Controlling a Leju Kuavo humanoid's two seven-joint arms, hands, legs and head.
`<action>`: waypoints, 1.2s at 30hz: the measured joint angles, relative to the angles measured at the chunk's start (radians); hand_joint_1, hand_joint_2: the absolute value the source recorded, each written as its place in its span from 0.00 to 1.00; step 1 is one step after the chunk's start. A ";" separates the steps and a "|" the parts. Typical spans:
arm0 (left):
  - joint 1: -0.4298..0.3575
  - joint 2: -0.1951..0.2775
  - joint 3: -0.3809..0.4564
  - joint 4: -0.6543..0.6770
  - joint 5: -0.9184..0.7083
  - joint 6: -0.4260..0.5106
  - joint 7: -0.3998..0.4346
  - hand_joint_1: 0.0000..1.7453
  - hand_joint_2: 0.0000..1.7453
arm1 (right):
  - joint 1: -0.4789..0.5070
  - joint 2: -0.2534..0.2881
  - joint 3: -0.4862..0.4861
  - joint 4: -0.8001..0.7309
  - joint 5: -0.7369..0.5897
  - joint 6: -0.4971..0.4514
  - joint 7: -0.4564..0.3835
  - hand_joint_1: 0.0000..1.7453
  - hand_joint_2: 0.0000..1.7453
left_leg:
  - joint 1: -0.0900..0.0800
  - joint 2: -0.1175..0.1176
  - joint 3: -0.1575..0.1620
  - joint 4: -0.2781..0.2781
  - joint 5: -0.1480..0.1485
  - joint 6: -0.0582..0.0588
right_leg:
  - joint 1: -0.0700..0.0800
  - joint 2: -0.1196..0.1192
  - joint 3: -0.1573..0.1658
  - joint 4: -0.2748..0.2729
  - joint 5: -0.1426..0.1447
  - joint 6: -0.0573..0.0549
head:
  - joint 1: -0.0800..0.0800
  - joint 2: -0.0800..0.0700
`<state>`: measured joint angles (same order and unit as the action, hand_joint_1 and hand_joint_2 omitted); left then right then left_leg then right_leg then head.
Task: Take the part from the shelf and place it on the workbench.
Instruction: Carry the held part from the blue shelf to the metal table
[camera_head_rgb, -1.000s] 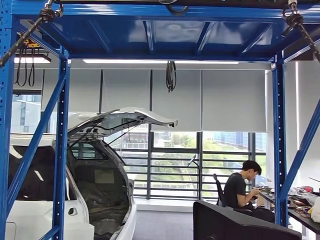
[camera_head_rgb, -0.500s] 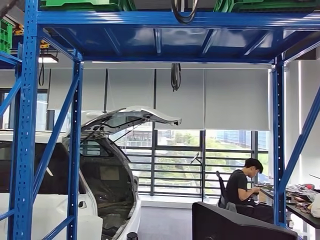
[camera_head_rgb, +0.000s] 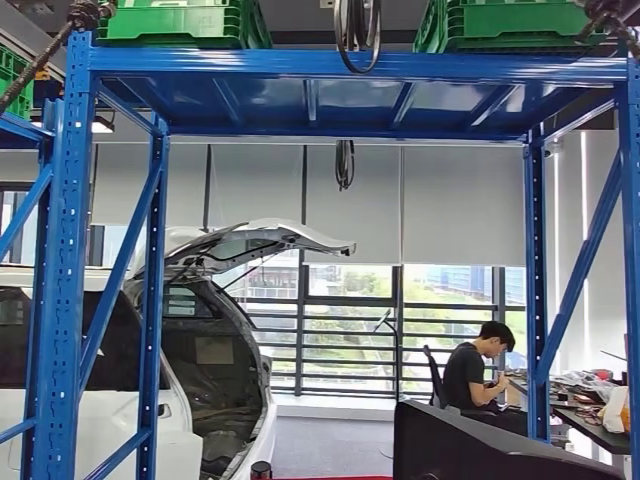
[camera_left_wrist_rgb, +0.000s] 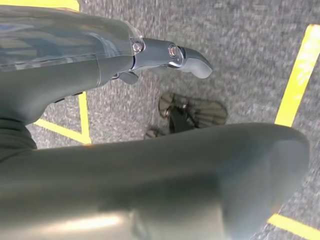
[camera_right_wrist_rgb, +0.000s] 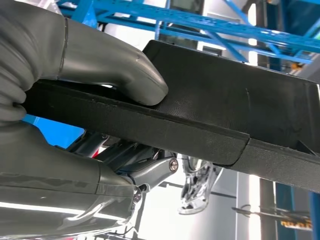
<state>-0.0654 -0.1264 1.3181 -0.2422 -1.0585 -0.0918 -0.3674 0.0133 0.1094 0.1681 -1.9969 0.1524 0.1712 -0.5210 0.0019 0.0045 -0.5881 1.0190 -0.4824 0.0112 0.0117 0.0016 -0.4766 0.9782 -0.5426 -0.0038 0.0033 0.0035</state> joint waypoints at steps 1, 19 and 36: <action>0.000 0.001 0.000 0.000 0.000 -0.001 -0.001 0.00 1.00 | -0.001 0.000 -0.001 0.000 -0.004 0.005 -0.004 1.00 1.00 | 0.000 -0.001 -0.007 0.009 -0.012 -0.004 | -0.003 -0.001 -0.002 -0.011 0.008 -0.006 | 0.001 0.000; -0.005 0.013 -0.001 0.000 -0.007 0.001 0.008 0.00 1.00 | 0.003 -0.013 -0.009 0.005 0.035 0.018 -0.014 1.00 1.00 | 0.016 -0.005 0.044 -0.013 -0.031 0.024 | -0.012 -0.012 -0.142 0.171 -0.065 0.037 | 0.002 0.000; -0.006 0.010 -0.001 0.000 0.000 0.006 0.033 0.00 1.00 | 0.007 -0.018 -0.008 0.011 0.046 0.018 -0.014 1.00 1.00 | 0.013 -0.020 -0.107 0.239 -0.133 -0.030 | -0.019 -0.026 -0.033 -0.010 0.024 -0.013 | 0.003 0.000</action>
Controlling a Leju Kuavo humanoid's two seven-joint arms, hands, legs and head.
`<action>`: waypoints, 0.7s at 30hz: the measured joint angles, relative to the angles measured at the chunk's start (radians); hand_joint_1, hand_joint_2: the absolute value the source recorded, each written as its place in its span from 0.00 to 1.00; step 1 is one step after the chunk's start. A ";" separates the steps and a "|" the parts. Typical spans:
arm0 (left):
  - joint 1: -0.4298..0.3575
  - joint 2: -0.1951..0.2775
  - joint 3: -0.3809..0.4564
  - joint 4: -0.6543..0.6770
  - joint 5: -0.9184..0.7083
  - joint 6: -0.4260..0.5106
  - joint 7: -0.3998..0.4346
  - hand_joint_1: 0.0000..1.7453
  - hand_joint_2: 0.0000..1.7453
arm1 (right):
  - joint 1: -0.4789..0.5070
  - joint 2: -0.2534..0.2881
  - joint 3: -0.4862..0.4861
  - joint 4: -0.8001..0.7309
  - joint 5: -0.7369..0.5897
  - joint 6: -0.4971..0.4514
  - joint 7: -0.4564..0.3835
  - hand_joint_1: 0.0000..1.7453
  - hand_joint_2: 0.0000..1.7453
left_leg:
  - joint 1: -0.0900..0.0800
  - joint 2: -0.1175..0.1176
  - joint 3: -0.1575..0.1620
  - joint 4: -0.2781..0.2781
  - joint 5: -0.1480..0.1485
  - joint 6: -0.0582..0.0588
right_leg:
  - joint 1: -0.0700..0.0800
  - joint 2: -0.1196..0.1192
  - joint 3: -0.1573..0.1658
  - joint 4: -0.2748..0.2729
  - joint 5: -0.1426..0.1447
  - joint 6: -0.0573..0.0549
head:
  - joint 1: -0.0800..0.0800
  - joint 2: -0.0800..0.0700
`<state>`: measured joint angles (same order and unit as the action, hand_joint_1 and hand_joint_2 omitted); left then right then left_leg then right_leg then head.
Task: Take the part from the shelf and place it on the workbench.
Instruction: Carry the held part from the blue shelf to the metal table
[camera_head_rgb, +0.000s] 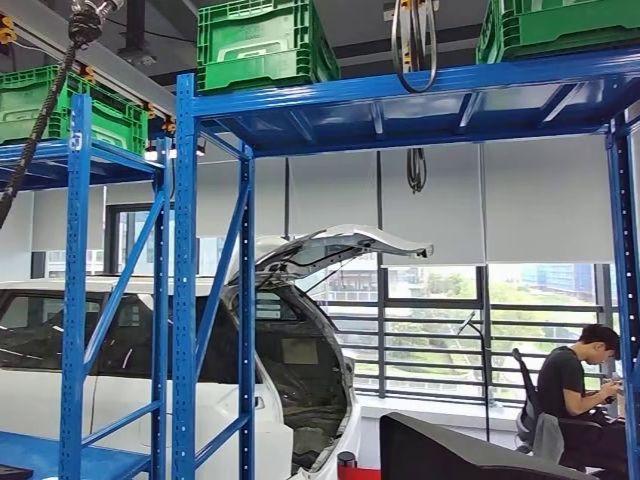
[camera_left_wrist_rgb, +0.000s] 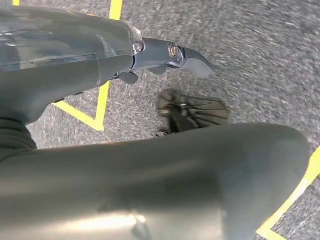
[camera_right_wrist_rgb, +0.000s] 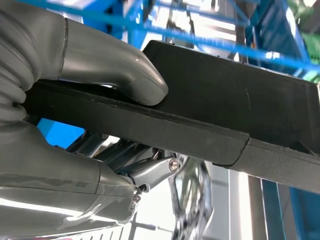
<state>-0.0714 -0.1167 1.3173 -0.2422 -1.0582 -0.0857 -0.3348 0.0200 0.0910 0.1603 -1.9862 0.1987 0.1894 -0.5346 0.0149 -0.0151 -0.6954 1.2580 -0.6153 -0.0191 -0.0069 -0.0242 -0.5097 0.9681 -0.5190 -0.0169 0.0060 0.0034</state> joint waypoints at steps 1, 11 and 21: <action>0.000 0.000 0.000 0.000 0.000 0.000 0.002 0.00 1.00 | 0.000 0.000 0.000 0.001 0.001 0.001 0.000 1.00 1.00 | 0.001 0.002 -0.004 0.028 -0.007 -0.003 | 0.000 -0.014 -0.004 0.003 0.001 0.000 | 0.000 0.000; 0.001 0.002 0.002 0.000 0.002 0.003 0.014 0.00 1.00 | -0.012 -0.008 0.004 0.002 0.012 0.009 -0.005 1.00 1.00 | -0.007 0.046 0.143 -0.247 0.108 0.040 | 0.007 -0.069 -0.029 0.049 -0.026 0.038 | 0.000 0.000; -0.008 0.002 0.004 0.000 0.010 0.010 0.023 0.00 1.00 | -0.025 -0.031 0.006 0.004 0.018 0.012 -0.013 1.00 1.00 | -0.014 -0.069 0.119 -0.246 0.136 0.054 | 0.003 0.085 -0.015 0.072 -0.018 0.020 | 0.000 0.000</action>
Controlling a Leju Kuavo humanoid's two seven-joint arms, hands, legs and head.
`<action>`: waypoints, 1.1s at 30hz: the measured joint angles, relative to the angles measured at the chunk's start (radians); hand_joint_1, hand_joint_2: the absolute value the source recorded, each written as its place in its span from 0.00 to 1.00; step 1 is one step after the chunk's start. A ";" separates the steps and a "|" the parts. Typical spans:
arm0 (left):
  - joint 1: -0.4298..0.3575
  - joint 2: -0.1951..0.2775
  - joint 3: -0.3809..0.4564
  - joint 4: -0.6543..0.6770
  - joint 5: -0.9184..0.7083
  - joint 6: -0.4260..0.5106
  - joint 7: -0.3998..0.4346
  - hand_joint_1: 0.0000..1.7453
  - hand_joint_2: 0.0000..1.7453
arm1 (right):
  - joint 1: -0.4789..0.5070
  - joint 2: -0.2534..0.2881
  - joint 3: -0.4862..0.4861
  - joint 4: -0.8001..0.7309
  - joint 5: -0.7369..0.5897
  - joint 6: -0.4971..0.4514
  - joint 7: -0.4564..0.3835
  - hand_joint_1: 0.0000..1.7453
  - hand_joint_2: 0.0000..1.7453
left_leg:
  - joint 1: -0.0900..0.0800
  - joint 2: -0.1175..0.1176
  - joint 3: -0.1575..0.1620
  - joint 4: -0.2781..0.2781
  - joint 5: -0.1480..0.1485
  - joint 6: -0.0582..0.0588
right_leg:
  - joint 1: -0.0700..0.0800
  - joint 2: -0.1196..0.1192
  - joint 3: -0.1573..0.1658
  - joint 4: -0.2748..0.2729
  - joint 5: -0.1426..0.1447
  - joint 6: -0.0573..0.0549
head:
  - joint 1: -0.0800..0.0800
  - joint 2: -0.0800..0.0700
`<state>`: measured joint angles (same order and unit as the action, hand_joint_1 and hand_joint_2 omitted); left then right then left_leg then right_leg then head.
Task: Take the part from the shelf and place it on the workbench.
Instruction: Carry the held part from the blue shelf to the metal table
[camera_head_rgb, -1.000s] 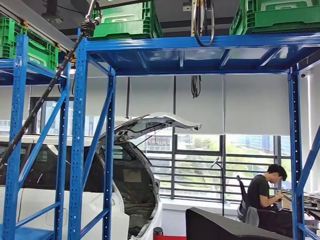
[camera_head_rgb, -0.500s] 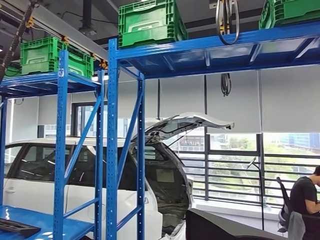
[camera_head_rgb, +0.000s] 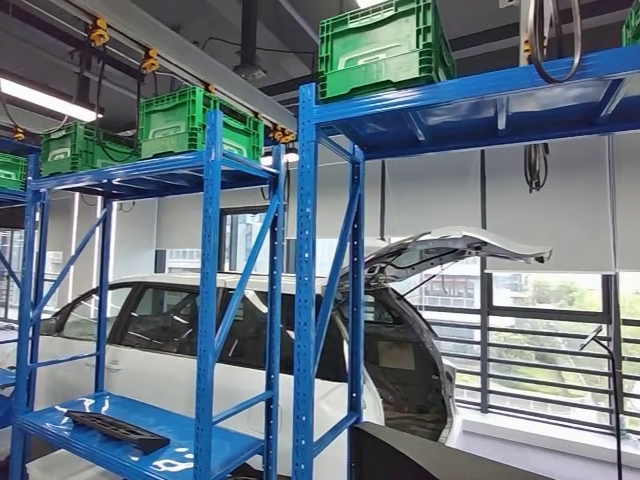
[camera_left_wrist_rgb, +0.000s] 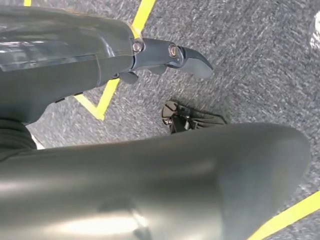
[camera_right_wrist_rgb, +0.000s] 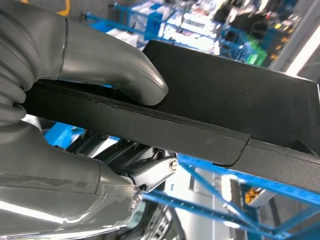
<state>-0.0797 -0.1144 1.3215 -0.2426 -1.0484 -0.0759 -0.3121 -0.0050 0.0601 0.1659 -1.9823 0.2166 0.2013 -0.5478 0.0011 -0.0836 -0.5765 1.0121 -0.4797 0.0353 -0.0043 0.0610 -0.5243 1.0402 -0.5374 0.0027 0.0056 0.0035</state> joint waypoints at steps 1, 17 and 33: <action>-0.001 0.000 0.000 0.000 0.000 0.000 0.001 0.00 1.00 | -0.003 -0.001 0.001 0.000 0.000 0.000 -0.001 1.00 1.00 | 0.002 -0.010 -0.004 0.000 0.003 -0.005 | 0.000 0.014 0.012 -0.028 0.009 -0.004 | 0.000 0.000; 0.002 0.012 0.024 -0.002 0.020 0.001 0.015 0.00 1.00 | -0.009 -0.005 0.021 0.003 0.003 -0.002 -0.016 1.00 1.00 | 0.007 0.161 0.014 0.001 -0.022 -0.044 | 0.003 -0.174 0.010 -0.052 0.006 0.006 | 0.001 0.000; 0.007 0.002 0.028 -0.002 0.000 0.005 0.053 0.00 1.00 | -0.011 -0.023 0.028 -0.001 0.002 -0.002 -0.024 1.00 1.00 | 0.005 -0.031 -0.019 0.004 0.008 -0.013 | -0.005 0.024 -0.010 -0.033 0.015 -0.003 | 0.000 0.000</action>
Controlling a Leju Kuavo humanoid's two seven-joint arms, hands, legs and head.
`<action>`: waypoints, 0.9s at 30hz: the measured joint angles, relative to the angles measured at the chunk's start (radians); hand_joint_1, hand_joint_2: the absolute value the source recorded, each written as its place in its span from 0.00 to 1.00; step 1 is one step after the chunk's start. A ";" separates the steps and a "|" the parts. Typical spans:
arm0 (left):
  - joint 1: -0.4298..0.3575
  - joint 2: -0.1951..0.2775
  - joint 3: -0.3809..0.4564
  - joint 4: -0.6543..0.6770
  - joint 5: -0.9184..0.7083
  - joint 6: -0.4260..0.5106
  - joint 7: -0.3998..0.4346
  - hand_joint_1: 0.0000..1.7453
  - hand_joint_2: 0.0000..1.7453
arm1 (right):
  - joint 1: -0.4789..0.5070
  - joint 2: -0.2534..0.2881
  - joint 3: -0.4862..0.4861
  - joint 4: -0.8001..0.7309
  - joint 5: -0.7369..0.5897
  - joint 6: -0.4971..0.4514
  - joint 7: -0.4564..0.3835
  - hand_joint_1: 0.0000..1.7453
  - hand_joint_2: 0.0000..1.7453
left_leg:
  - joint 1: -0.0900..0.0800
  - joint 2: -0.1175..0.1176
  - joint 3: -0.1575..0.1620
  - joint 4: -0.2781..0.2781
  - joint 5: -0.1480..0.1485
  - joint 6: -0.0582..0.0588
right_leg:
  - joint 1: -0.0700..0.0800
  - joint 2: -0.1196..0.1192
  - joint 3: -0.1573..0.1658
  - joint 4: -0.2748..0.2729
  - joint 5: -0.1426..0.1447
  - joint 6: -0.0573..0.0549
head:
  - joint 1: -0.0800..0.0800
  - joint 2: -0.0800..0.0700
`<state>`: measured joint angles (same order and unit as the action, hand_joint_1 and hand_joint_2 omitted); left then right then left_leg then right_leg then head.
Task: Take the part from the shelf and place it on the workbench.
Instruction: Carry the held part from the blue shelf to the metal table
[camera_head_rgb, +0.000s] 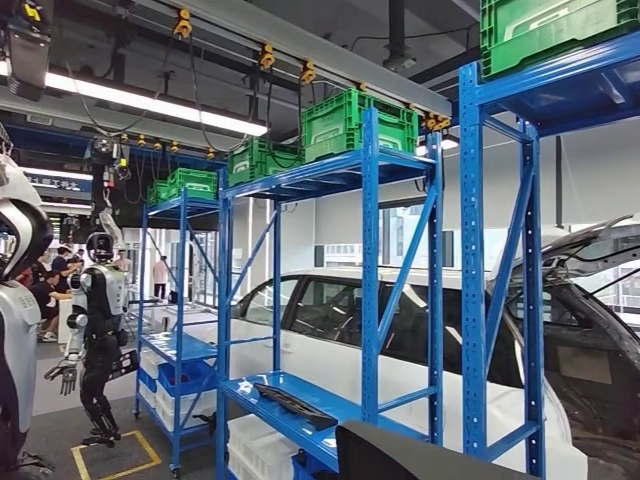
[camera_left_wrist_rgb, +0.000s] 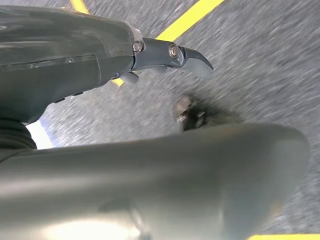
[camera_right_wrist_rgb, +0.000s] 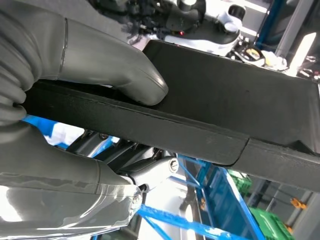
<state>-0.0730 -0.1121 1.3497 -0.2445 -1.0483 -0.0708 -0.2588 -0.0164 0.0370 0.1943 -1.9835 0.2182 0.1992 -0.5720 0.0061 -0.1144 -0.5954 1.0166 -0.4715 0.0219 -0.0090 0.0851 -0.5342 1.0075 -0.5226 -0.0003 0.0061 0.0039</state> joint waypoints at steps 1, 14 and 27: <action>0.004 -0.001 0.000 0.000 -0.002 0.002 0.010 0.00 1.00 | 0.000 0.000 0.000 -0.001 0.000 0.000 -0.001 1.00 1.00 | 0.002 -0.010 -0.005 -0.001 0.002 -0.006 | -0.002 -0.013 0.001 -0.006 0.000 -0.002 | 0.000 0.000; 0.036 0.021 0.034 -0.036 0.023 0.071 0.112 0.00 1.00 | 0.039 -0.009 -0.006 -0.005 0.025 -0.030 -0.032 1.00 1.00 | 0.008 0.177 0.022 -0.004 -0.017 -0.035 | 0.000 -0.175 0.016 -0.017 -0.006 0.009 | 0.000 0.000; 0.033 0.073 0.151 -0.115 0.140 0.089 0.098 0.00 1.00 | 0.077 -0.018 -0.071 -0.008 0.027 -0.039 -0.061 1.00 1.00 | -0.009 0.040 0.016 -0.009 -0.001 0.016 | 0.000 -0.047 -0.032 0.106 -0.043 0.006 | 0.000 0.000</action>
<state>-0.0400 -0.0394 1.5007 -0.3597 -0.9087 0.0179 -0.1611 0.0608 0.0195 0.1236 -1.9919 0.2450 0.1604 -0.6327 -0.0033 -0.0742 -0.5798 1.0073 -0.4725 0.0381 -0.0088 0.0377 -0.5666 1.1133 -0.5659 0.0057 0.0065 0.0034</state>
